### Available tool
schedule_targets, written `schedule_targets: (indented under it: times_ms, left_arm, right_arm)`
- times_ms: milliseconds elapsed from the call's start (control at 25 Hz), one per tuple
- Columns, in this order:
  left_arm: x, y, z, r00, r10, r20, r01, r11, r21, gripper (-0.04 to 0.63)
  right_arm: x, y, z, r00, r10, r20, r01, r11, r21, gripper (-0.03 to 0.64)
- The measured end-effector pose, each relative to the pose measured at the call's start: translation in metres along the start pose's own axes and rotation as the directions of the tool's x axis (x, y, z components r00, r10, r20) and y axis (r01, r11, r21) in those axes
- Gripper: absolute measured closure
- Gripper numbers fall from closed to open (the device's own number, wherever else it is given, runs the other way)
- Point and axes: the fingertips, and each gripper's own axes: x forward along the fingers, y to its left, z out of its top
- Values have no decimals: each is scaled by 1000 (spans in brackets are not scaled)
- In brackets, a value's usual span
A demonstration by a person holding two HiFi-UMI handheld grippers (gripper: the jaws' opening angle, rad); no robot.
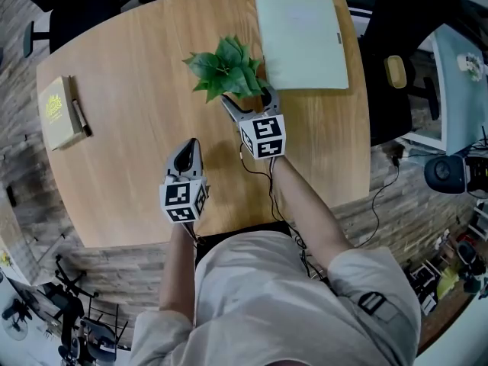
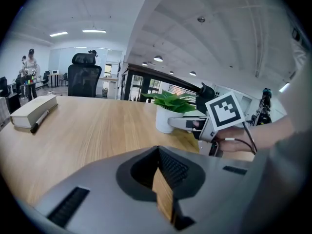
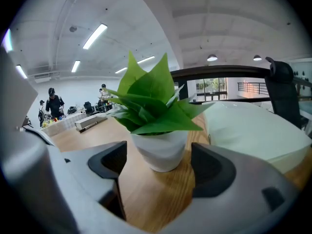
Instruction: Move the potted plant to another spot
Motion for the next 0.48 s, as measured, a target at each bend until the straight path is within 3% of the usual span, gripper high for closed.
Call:
schedule_targets:
  times_ms: [480]
  left_arm:
    - [2,6,-8,1000,-17,-23,17,1000,-1,583]
  right_arm:
    - [24,0,5,999,-42,35,43,999,-33,189]
